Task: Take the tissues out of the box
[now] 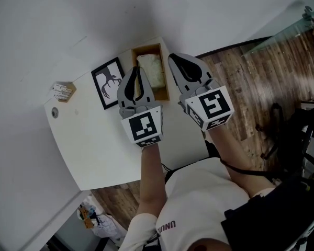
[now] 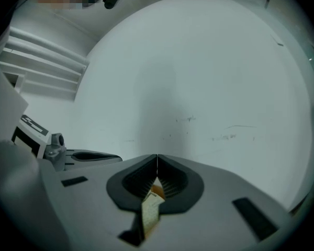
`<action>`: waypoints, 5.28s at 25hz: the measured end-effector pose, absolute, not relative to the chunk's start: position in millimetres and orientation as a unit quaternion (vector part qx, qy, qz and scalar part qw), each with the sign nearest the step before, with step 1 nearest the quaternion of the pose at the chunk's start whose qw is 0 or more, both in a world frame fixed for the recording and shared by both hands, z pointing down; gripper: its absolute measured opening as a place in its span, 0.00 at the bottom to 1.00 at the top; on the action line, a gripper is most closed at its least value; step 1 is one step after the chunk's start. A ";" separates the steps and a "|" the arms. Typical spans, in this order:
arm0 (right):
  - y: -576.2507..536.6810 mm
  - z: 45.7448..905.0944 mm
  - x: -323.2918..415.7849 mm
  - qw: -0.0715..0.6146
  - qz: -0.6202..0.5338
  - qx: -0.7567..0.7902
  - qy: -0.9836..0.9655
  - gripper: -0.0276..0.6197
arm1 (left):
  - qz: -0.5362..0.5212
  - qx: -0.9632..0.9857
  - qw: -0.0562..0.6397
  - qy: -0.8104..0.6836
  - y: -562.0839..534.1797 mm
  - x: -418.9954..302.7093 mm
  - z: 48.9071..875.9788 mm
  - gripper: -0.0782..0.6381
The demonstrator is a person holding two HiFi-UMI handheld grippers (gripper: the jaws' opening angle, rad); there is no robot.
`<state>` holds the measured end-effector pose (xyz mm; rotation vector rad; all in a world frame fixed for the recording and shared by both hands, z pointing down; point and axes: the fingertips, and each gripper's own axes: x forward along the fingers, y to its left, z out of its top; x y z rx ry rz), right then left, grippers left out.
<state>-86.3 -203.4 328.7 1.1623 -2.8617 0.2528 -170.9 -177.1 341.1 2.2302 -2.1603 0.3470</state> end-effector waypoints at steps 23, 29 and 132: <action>-218.1 366.0 -88.6 0.056 0.108 0.384 -0.915 0.07 | 0.124 0.719 0.110 -0.675 -201.8 -174.3 409.1 0.32; -219.5 372.4 -88.3 0.063 0.113 0.386 -0.914 0.07 | 0.135 0.716 0.133 -0.672 -205.7 -174.6 425.6 0.38; -223.1 390.9 -63.4 0.078 0.133 0.398 -0.904 0.07 | 0.206 0.682 0.210 -0.670 -206.4 -168.8 479.1 0.12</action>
